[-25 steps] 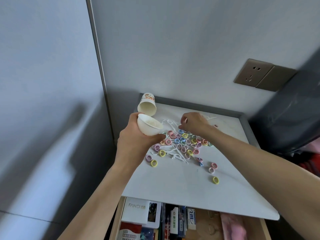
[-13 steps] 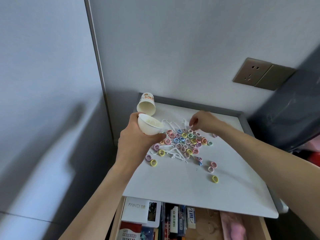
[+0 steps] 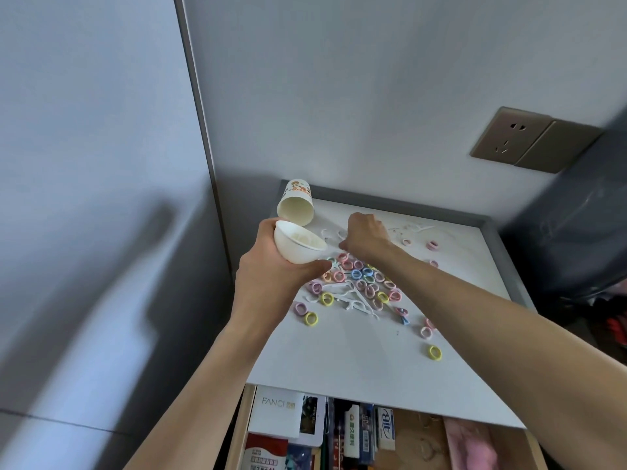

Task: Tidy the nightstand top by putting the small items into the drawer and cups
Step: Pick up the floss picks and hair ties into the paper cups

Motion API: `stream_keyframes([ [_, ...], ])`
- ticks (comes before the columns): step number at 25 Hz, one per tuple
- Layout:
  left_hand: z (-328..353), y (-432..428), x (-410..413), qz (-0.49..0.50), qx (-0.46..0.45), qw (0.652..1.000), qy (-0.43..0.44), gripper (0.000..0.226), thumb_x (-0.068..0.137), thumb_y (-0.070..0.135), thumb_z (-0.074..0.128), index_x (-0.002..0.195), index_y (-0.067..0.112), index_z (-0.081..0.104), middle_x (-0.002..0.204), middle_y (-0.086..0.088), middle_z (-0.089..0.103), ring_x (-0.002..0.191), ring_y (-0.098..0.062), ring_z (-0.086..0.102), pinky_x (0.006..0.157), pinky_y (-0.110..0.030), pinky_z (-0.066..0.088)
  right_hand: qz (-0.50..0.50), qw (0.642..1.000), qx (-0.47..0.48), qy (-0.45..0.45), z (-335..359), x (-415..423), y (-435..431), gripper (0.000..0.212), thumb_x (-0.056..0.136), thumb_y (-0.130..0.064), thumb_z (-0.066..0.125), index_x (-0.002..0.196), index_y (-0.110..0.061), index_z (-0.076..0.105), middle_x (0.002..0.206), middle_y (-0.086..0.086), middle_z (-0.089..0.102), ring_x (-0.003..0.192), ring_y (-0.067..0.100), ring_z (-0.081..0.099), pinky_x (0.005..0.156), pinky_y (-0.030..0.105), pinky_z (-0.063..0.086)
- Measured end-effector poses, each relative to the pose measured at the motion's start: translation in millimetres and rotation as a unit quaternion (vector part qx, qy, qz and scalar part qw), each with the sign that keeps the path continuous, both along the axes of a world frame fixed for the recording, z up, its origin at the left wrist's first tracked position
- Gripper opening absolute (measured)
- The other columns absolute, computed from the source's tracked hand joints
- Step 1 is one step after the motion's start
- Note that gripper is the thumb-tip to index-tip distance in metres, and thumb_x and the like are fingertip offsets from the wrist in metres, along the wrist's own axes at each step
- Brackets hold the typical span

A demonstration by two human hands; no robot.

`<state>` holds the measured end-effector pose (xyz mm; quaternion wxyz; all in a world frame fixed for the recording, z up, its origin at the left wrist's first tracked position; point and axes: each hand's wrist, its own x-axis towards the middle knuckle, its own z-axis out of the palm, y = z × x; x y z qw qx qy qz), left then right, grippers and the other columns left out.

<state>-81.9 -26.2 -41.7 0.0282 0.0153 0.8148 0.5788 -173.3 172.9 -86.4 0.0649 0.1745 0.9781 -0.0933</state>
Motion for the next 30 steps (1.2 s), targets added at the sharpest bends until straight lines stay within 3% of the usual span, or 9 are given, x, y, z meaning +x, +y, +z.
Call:
stream_keyframes([
  [2, -0.6, -1.0, 0.1, 0.002, -0.002, 1.000, -0.001, 0.067, 0.064, 0.034, 0.090, 0.119, 0.031, 0.051, 0.100, 0.014, 0.066, 0.095, -0.009, 0.064, 0.082, -0.031, 0.055, -0.006, 1.000, -0.009, 0.004, -2.3, -3.0, -0.4, 0.019, 0.084, -0.012, 0.072, 0.100, -0.003, 0.064, 0.103, 0.014, 0.067, 0.090, 0.031, 0.060, 0.084, 0.038, 0.050],
  [6, -1.3, -4.0, 0.8, 0.002, 0.002, 1.000, -0.007, 0.067, 0.064, 0.032, 0.091, 0.119, 0.031, 0.051, 0.100, 0.013, 0.066, 0.095, -0.011, 0.064, 0.082, -0.032, 0.055, 0.001, 0.999, -0.035, -0.021, 0.3, -6.2, 2.6, 0.017, 0.083, -0.014, 0.073, 0.093, -0.004, 0.063, 0.108, 0.014, 0.067, 0.095, 0.033, 0.062, 0.080, 0.038, 0.050],
  [9, -0.8, -3.7, 0.5, 0.000, -0.001, 1.000, -0.006, 0.068, 0.064, 0.033, 0.091, 0.119, 0.031, 0.051, 0.101, 0.013, 0.066, 0.096, -0.011, 0.064, 0.082, -0.031, 0.055, 0.012, 1.000, -0.013, -0.022, 1.4, -5.5, -2.0, 0.016, 0.084, -0.010, 0.069, 0.078, -0.009, 0.053, 0.107, 0.015, 0.067, 0.093, 0.034, 0.060, 0.084, 0.040, 0.050],
  [11, -0.6, -2.7, 0.2, -0.001, -0.005, 1.000, -0.005, 0.069, 0.064, 0.033, 0.090, 0.120, 0.031, 0.051, 0.102, 0.012, 0.066, 0.097, -0.012, 0.064, 0.085, -0.033, 0.055, 0.022, 1.000, 0.015, -0.007, 1.3, -3.6, -4.8, 0.010, 0.086, -0.005, 0.066, 0.084, -0.008, 0.057, 0.106, 0.016, 0.066, 0.096, 0.035, 0.061, 0.087, 0.043, 0.051],
  [13, -1.0, -1.6, 0.4, -0.004, -0.008, 1.000, -0.005, 0.070, 0.065, 0.033, 0.090, 0.122, 0.030, 0.050, 0.105, 0.010, 0.066, 0.098, -0.014, 0.064, 0.088, -0.036, 0.056, 0.036, 0.998, 0.046, -0.002, 1.4, -1.7, -5.3, 0.006, 0.089, -0.002, 0.061, 0.095, -0.003, 0.061, 0.102, 0.016, 0.066, 0.095, 0.034, 0.062, 0.076, 0.036, 0.048],
  [16, -1.7, 0.5, 0.9, -0.008, -0.016, 1.000, -0.002, 0.071, 0.065, 0.033, 0.090, 0.124, 0.028, 0.050, 0.108, 0.007, 0.066, 0.099, -0.016, 0.064, 0.090, -0.039, 0.056, 0.055, 0.997, 0.056, -0.003, 2.5, 0.2, -2.7, 0.007, 0.088, 0.002, 0.058, 0.089, -0.004, 0.060, 0.100, 0.017, 0.066, 0.084, 0.032, 0.058, 0.068, 0.034, 0.043],
  [19, -2.0, 2.6, 1.2, -0.011, -0.021, 1.000, -0.001, 0.073, 0.065, 0.034, 0.090, 0.125, 0.027, 0.049, 0.108, 0.006, 0.066, 0.100, -0.017, 0.064, 0.090, -0.040, 0.056, 0.043, 0.998, 0.046, -0.022, 7.3, 1.7, -4.1, 0.011, 0.086, 0.005, 0.056, 0.083, -0.005, 0.053, 0.099, 0.017, 0.064, 0.091, 0.034, 0.060, 0.078, 0.040, 0.051],
  [24, -3.7, 3.6, 1.4, -0.012, -0.020, 1.000, 0.000, 0.072, 0.064, 0.037, 0.090, 0.124, 0.028, 0.050, 0.108, 0.007, 0.067, 0.100, -0.017, 0.064, 0.089, -0.039, 0.056, -0.004, 0.992, 0.112, -0.053, 13.5, 9.7, -15.5, 0.029, 0.087, -0.003, 0.056, 0.116, -0.004, 0.062, 0.116, 0.013, 0.063, 0.112, 0.030, 0.058, 0.099, 0.041, 0.047],
  [30, -3.9, 1.7, 2.2, -0.015, -0.015, 1.000, -0.005, 0.071, 0.065, 0.035, 0.090, 0.124, 0.028, 0.050, 0.108, 0.007, 0.066, 0.100, -0.016, 0.064, 0.088, -0.038, 0.056, 0.012, 0.995, 0.084, -0.047, 13.3, 14.2, -17.6, 0.021, 0.084, 0.006, 0.057, 0.102, -0.002, 0.064, 0.105, 0.014, 0.065, 0.103, 0.032, 0.060, 0.096, 0.045, 0.049],
])
